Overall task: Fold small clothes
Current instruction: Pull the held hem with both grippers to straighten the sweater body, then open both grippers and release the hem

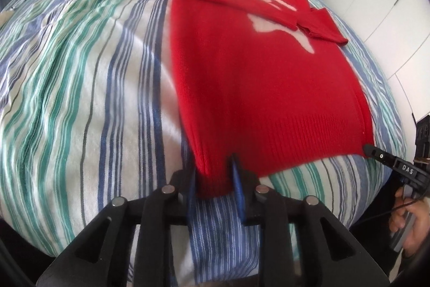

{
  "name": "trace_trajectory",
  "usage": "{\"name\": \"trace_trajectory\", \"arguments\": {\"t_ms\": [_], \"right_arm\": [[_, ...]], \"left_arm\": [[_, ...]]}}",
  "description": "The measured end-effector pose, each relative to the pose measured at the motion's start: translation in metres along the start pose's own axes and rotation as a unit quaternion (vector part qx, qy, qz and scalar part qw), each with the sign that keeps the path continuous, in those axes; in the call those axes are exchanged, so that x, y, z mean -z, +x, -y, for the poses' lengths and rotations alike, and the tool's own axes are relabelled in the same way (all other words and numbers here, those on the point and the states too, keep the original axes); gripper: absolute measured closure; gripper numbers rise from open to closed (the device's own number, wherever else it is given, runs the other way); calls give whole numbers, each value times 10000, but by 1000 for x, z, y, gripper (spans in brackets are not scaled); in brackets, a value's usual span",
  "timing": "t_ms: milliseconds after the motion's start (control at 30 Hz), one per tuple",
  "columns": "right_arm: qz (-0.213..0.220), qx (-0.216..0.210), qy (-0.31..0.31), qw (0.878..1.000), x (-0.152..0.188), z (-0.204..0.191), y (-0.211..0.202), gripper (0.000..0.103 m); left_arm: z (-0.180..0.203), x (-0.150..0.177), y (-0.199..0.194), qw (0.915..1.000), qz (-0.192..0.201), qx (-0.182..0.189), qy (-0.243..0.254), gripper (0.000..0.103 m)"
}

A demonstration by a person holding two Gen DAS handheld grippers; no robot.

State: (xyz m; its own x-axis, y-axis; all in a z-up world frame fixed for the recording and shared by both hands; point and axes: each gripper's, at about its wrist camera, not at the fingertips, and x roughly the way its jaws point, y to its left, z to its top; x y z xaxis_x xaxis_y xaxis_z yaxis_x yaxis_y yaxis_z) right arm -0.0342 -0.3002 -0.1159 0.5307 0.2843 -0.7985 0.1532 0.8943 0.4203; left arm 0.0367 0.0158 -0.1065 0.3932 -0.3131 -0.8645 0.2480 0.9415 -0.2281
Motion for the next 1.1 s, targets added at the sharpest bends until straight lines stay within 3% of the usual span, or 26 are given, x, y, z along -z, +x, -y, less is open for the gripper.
{"name": "trace_trajectory", "arguments": {"t_ms": [33,67,100,167,200,300,367,500,567,633,667,733,800,833,933,1000,1100], "right_arm": [[-34,41,-80,10000,2,-1,-4,83],[-90,90,-162,9998,3,-3,-8,75],[-141,173,-252,9994,5,-5,-13,63],[-102,488,-534,9973,10,-10,-30,47],[-1,724,-698,9949,12,-13,-40,47],[364,1272,-1164,9844,11,-28,-67,47],[628,1198,-1356,9815,4,-42,-77,47],[958,665,-1608,9801,-14,-72,-58,42],[701,467,-1676,9822,-17,-78,-27,42],[133,515,-1660,9847,-11,-70,8,42],[-186,605,-1643,9844,-6,-63,22,41],[-178,538,-1748,9830,0,-59,15,41],[-399,535,-1880,9799,-9,-62,3,43],[-243,570,-2001,9778,-21,-64,-9,43],[460,985,-2651,9581,-71,-82,-32,42],[732,1102,-3176,9390,-106,-97,-21,42],[231,870,-3893,9167,-145,-113,40,42]], "left_arm": [[2,2,-5,9999,-35,-81,65,54],[4,6,-12,9995,-72,-266,151,36],[6,9,-20,9984,-65,-507,249,26],[9,14,-38,9949,96,-915,414,24],[10,15,-47,9935,216,-1024,451,23],[11,3,-70,9939,675,-821,289,13],[17,-8,-73,9940,992,-419,168,8],[33,-22,-36,9953,924,37,281,7],[35,-19,-5,9978,576,65,305,7],[33,-10,22,9986,210,-205,436,8],[38,-3,21,9965,318,-352,687,8],[42,4,7,9930,447,-553,946,7],[37,4,-8,9953,462,-302,796,7],[31,2,-15,9965,540,-124,629,7],[15,-5,-30,9973,719,-46,112,7],[5,-9,-37,9965,813,-82,-188,7],[-9,-8,-46,9943,906,-175,-541,7]]}}
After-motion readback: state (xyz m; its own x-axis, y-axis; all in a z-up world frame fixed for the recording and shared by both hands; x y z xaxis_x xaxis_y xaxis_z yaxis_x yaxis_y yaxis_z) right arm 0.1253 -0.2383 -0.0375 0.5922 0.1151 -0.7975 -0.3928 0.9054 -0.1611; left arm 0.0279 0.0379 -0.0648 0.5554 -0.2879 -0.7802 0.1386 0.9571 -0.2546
